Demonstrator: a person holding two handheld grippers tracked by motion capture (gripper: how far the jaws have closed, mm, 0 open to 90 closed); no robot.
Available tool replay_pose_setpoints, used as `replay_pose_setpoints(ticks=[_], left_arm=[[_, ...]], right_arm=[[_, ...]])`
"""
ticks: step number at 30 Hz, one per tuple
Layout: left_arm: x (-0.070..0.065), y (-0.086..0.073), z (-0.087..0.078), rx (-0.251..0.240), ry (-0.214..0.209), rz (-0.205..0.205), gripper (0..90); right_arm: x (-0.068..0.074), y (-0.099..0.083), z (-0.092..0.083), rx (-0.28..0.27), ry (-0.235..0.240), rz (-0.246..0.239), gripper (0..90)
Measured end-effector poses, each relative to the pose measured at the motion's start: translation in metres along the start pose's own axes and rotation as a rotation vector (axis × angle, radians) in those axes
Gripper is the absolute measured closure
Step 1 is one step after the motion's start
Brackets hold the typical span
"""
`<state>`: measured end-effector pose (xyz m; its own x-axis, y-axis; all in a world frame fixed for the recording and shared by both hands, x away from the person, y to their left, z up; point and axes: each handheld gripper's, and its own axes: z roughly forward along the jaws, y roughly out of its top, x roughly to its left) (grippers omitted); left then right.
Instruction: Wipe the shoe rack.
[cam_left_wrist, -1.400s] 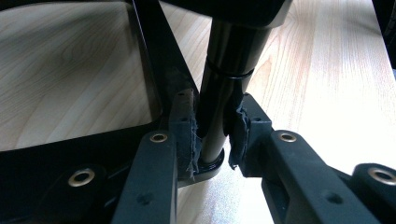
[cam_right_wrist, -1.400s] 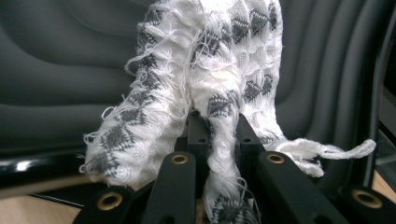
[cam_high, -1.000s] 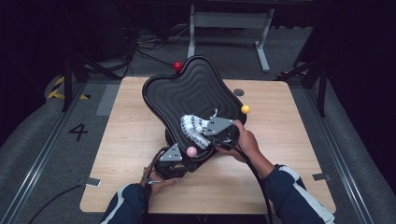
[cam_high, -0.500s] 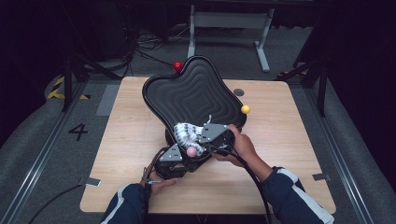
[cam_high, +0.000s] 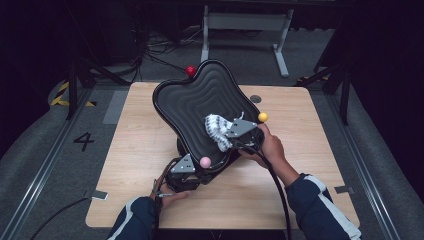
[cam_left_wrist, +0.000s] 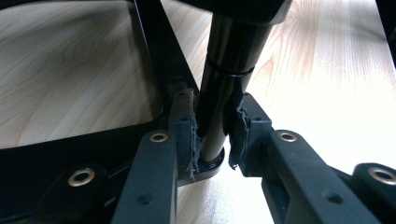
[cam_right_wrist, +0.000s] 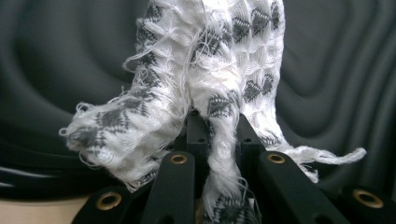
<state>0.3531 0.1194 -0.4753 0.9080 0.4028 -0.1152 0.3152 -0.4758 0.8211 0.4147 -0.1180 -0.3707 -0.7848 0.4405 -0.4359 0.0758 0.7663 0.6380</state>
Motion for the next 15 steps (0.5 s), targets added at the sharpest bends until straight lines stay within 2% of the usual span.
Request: replay_pose_setpoints(ticks=[3,5,8,12,15], left_arm=[[0.0,0.0,0.0,0.0,0.0,0.0,72.8],[0.0,0.0,0.0,-0.001,-0.001,0.002,72.8],[0.0,0.0,0.0,-0.001,-0.001,0.003,72.8],[0.001,0.0,0.0,-0.003,-0.001,0.001,72.8],[0.001,0.0,0.001,-0.001,-0.001,-0.004,72.7]], right_arm=[[-0.014,-0.009,0.002,0.034,-0.061,0.029,81.1],[-0.025,-0.017,0.003,0.051,-0.077,0.067,81.2],[-0.039,-0.029,0.002,0.09,-0.128,0.092,81.2],[-0.051,-0.045,-0.001,0.101,-0.128,0.146,81.2],[-0.052,-0.048,-0.003,0.096,-0.129,0.16,81.2]])
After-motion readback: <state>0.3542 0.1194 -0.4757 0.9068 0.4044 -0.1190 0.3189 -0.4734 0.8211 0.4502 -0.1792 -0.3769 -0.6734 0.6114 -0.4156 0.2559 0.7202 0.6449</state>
